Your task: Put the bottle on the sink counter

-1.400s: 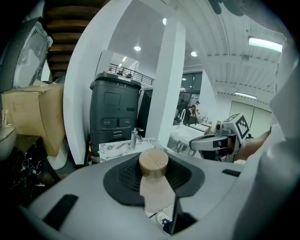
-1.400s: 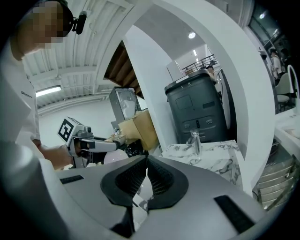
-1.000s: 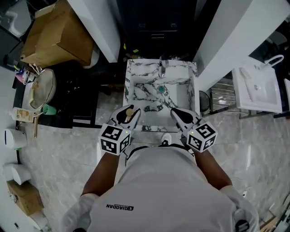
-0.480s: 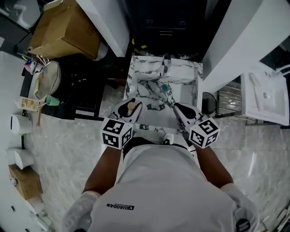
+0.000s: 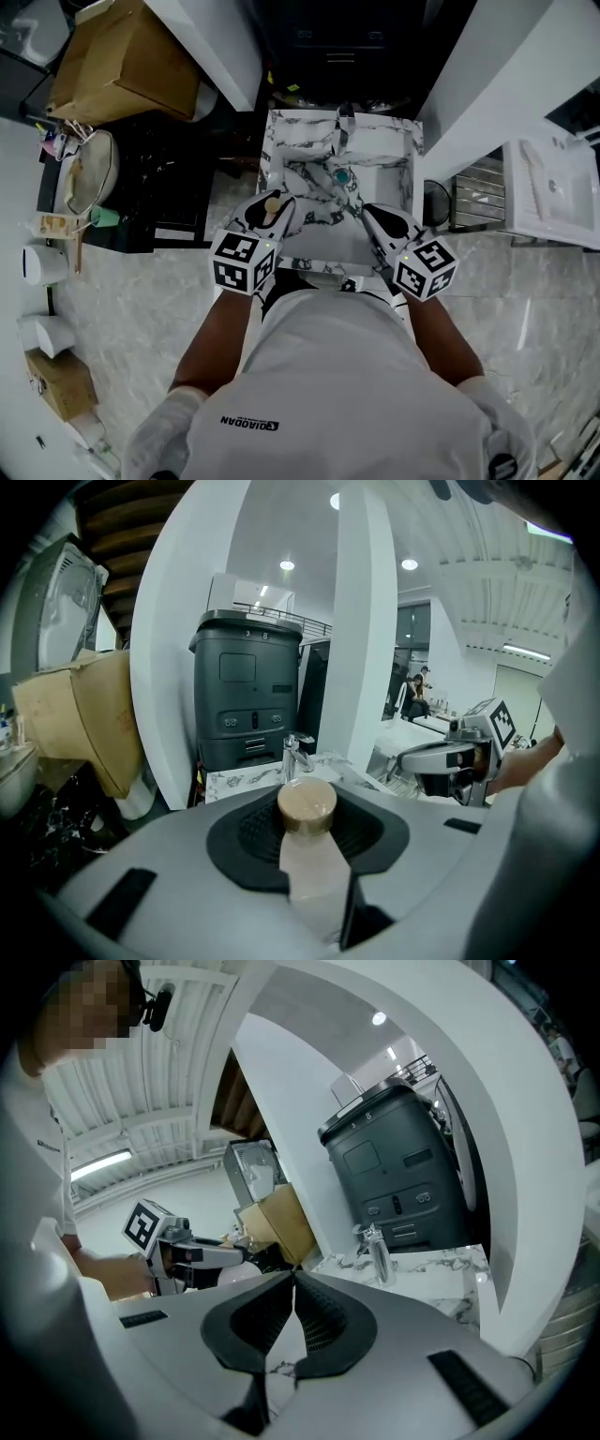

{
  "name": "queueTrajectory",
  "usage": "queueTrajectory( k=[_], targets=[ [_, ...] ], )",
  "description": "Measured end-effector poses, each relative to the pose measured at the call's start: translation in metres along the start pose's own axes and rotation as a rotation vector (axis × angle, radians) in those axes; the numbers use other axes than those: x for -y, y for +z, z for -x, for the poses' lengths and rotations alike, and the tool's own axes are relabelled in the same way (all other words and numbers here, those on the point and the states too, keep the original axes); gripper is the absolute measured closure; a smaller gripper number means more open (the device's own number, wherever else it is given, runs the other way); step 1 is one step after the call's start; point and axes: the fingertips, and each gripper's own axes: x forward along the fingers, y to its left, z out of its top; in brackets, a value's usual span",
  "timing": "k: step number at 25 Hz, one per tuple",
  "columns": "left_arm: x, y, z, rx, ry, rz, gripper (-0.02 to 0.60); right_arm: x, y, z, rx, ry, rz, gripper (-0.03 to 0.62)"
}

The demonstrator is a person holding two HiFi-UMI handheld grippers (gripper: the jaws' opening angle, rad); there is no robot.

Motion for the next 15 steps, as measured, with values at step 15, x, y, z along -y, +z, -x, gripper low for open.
queueTrajectory(
  k=[15],
  targets=[
    [-0.05, 0.02, -0.035, -0.034, -0.109, -0.082, 0.454, 0.014, 0.014, -0.031, 0.051, -0.151, -0.062, 0.552]
  ],
)
